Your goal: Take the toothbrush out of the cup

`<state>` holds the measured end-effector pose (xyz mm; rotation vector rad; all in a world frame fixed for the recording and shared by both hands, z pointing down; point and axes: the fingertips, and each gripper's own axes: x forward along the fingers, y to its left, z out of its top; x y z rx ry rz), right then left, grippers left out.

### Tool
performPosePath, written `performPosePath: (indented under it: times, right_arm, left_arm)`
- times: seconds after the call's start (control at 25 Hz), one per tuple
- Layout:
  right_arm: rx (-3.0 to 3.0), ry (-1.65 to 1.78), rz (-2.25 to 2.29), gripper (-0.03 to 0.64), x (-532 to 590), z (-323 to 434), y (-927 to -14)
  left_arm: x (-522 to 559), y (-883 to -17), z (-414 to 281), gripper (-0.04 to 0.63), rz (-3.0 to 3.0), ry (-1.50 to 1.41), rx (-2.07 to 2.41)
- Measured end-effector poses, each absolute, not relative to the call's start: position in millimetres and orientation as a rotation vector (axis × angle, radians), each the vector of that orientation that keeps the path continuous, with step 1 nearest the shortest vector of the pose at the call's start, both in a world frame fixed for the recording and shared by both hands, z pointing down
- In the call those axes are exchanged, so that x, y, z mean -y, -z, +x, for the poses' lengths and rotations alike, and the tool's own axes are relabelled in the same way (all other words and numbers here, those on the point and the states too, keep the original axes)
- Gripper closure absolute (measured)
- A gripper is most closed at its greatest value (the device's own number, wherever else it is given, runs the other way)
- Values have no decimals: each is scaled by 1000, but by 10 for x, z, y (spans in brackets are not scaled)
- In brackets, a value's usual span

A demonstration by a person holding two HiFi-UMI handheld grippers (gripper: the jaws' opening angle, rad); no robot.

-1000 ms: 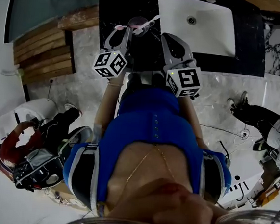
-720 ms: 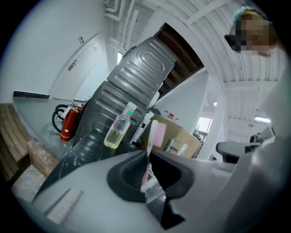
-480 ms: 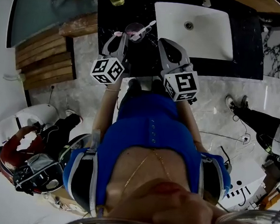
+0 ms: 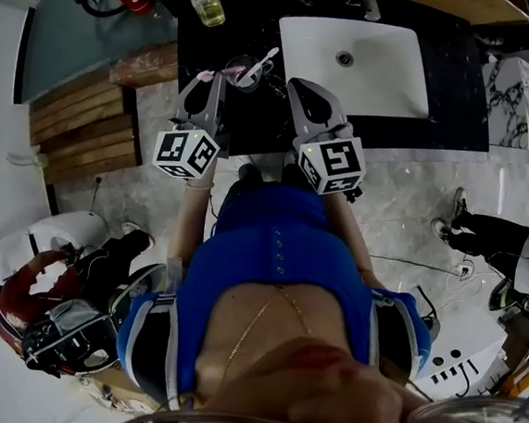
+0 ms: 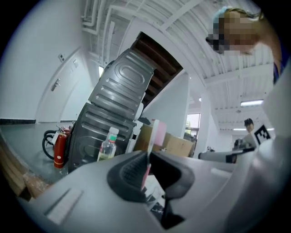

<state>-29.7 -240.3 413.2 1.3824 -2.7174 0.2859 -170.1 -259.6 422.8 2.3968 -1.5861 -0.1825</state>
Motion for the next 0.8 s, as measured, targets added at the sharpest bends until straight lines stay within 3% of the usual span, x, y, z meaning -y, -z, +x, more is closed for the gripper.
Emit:
performPosePath:
  times: [0.36,0.8]
  right_arm:
    - [2728,-271,1360,615,2378,-279,-4118]
    - [2738,-305,1292,615,2422,-447,-4224]
  left_arm:
    - [2253,-3663,-1804,571,2478,249,1632]
    - [1961,-3908,-1918,571,2376,214,1652]
